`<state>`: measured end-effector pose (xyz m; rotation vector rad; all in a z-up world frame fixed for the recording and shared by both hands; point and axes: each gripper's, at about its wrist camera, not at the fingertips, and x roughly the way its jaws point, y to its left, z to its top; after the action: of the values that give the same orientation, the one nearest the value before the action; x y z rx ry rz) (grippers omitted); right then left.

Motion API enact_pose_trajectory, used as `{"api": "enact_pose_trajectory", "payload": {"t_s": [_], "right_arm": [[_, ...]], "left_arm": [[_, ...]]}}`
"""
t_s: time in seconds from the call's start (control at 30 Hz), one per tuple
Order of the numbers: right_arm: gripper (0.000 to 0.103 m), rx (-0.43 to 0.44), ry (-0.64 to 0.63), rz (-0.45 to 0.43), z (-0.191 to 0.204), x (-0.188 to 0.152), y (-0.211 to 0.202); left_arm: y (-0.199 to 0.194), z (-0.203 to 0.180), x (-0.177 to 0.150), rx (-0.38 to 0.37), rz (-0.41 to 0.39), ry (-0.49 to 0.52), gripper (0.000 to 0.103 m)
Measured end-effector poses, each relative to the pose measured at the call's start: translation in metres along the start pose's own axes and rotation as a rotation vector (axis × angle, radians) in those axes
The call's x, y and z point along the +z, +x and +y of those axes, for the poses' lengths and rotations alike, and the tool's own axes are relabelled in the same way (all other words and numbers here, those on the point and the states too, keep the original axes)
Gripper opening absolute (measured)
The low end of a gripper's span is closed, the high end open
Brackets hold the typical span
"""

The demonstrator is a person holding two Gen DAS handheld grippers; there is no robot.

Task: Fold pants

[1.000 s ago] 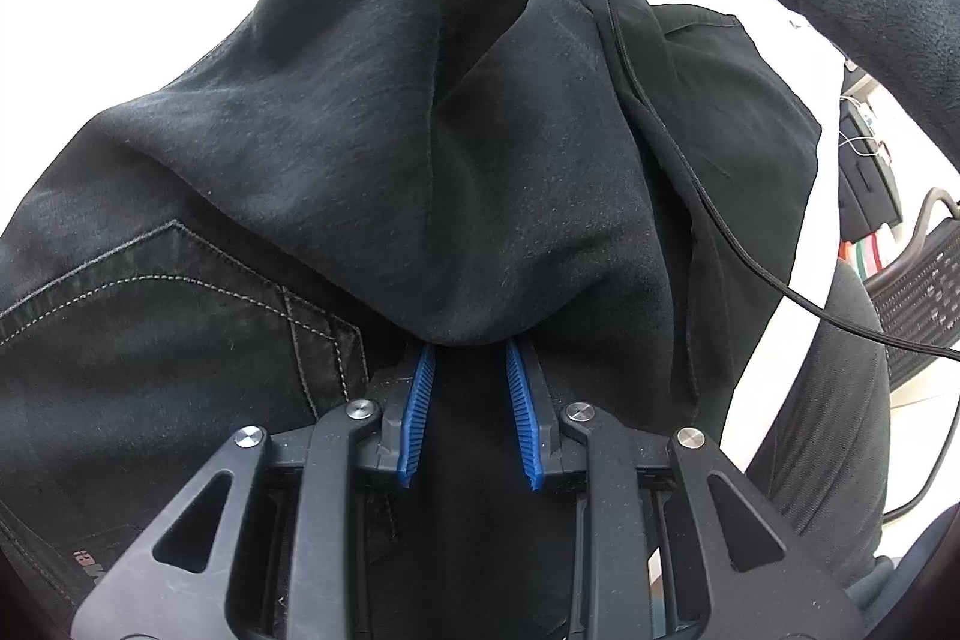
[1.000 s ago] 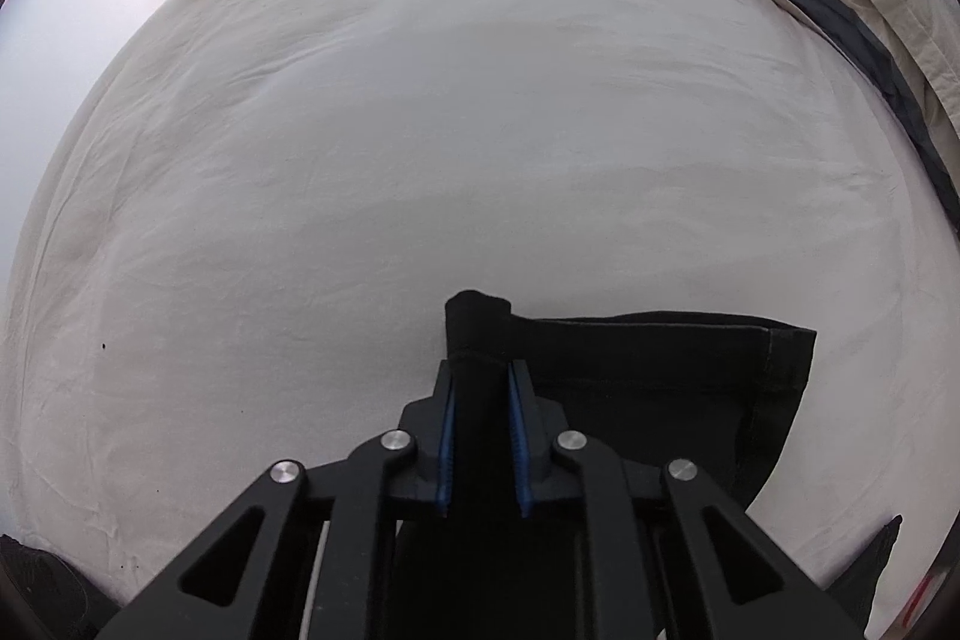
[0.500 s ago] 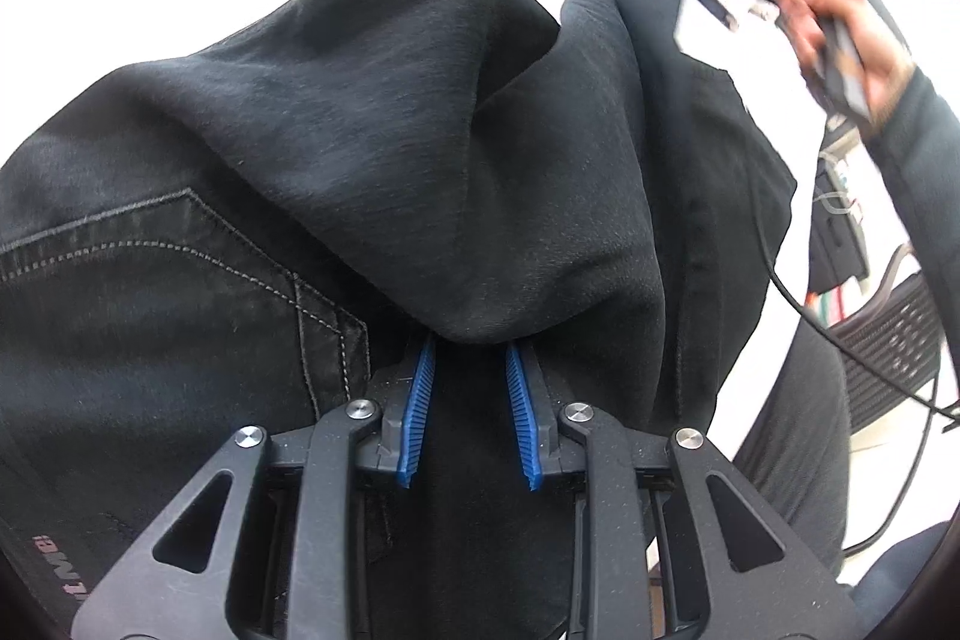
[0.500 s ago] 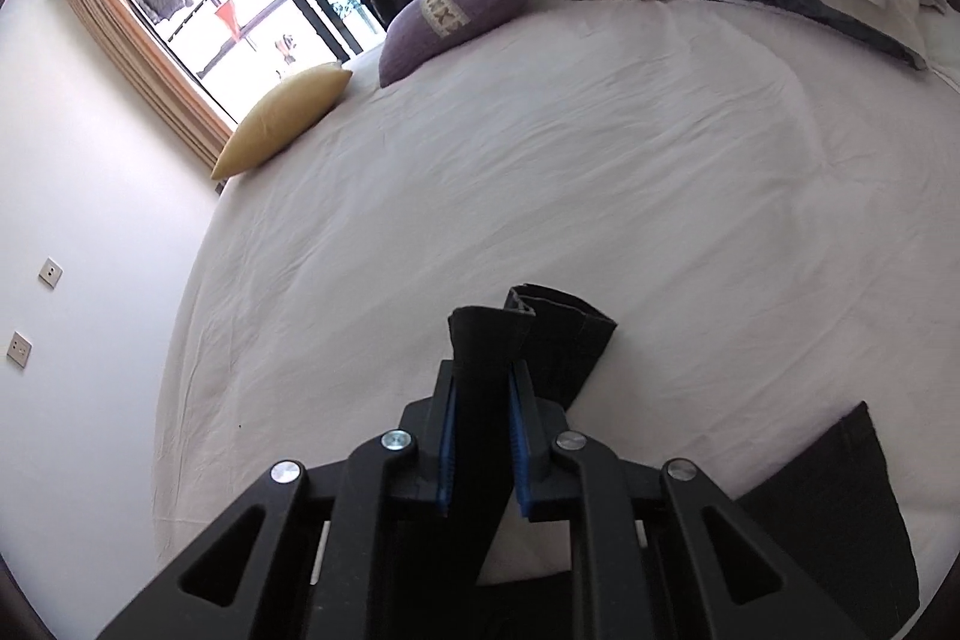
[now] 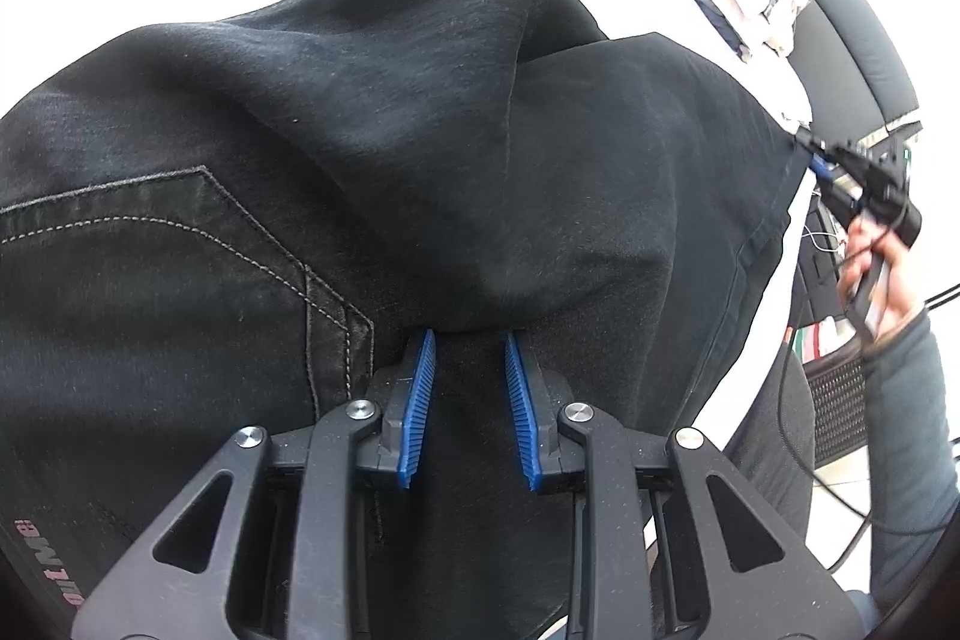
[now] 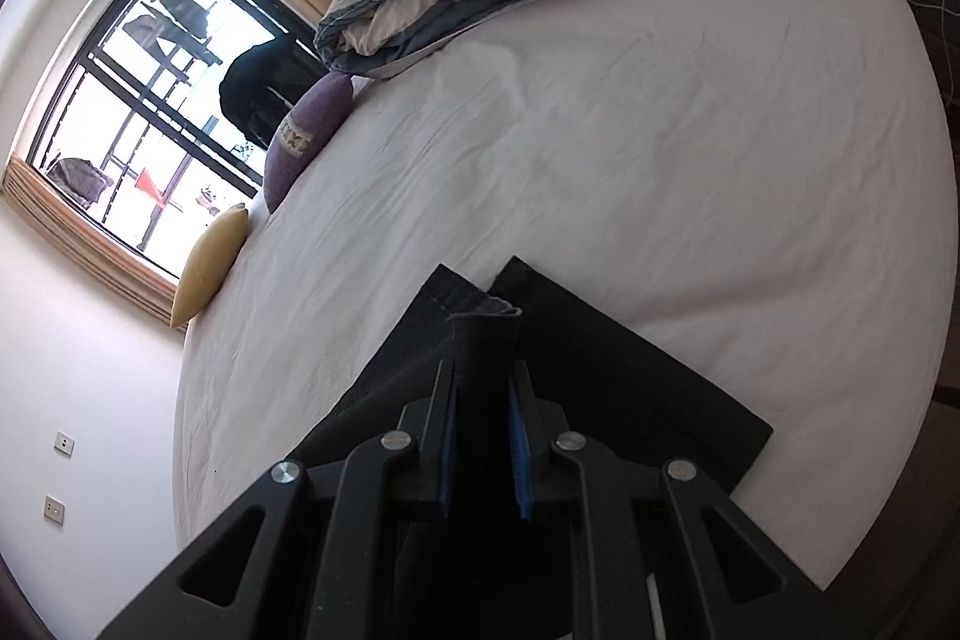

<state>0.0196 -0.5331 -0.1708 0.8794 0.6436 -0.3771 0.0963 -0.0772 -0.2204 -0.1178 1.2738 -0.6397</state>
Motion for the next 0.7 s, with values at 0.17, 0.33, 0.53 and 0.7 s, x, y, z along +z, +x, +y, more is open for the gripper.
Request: {"api": "enact_pose_trajectory", "payload": {"t_s": [0.17, 0.33, 0.53, 0.7], "right_arm": [[0.016, 0.013, 0.052, -0.033, -0.021, -0.009, -0.008], [0.016, 0.033, 0.119, -0.093, -0.04, -0.015, -0.019], [0.016, -0.004, 0.249, -0.052, -0.074, -0.031, -0.005], [0.016, 0.012, 0.294, -0.057, -0.088, -0.04, -0.002]], "left_arm": [[-0.004, 0.006, 0.004, -0.009, 0.0, -0.034, 0.023], [-0.014, 0.023, 0.007, -0.019, -0.004, -0.049, 0.024], [-0.019, 0.026, 0.014, -0.015, 0.001, -0.046, 0.024], [-0.021, 0.028, 0.015, -0.033, 0.004, -0.052, 0.024]]}}
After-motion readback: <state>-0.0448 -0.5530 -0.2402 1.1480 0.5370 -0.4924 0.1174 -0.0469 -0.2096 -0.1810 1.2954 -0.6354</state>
